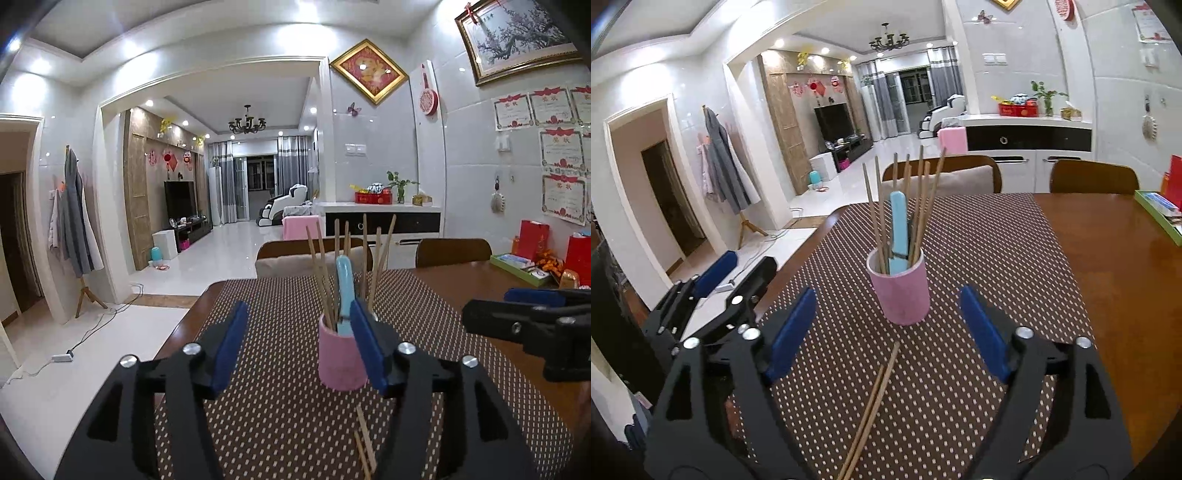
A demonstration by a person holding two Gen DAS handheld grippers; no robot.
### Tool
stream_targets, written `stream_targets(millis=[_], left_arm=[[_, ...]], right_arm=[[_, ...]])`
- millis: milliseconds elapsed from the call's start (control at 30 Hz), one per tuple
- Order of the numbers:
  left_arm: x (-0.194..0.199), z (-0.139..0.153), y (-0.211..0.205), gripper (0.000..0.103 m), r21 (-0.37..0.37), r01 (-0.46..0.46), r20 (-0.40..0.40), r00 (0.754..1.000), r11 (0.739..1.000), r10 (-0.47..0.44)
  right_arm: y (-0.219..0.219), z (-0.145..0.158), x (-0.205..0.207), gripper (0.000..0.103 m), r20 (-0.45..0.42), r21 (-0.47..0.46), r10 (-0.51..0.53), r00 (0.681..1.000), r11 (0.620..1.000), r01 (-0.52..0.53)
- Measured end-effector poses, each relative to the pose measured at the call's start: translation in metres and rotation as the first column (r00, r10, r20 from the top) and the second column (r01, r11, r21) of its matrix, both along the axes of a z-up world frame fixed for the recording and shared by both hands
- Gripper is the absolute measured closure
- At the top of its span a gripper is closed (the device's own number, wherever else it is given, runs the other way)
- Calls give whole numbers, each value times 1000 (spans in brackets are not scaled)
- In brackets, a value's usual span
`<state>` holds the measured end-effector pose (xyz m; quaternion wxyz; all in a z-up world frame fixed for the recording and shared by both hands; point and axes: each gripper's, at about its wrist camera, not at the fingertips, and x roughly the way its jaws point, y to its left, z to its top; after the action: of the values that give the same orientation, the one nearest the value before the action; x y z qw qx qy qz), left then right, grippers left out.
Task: Organize utensils
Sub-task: 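Move both grippers back over the last loose chopsticks on the cloth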
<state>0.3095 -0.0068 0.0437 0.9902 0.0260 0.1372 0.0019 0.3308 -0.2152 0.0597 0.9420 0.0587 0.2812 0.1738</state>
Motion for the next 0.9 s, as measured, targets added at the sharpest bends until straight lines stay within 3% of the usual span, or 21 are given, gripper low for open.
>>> stream_targets(millis=[400, 667, 900], left_arm=[[-19, -58, 15, 40, 17, -3, -159, 987, 1000, 5], [-12, -96, 21, 40, 14, -1, -274, 962, 1000, 5], [-3, -114, 28, 40, 4, 11, -358, 934, 1000, -8]], right_arm=[[5, -72, -16, 17, -159, -39, -16, 987, 999, 9], [20, -127, -1, 17, -250, -124, -13, 968, 992, -18], [38, -157, 11, 17, -288, -194, 2, 958, 979, -60]])
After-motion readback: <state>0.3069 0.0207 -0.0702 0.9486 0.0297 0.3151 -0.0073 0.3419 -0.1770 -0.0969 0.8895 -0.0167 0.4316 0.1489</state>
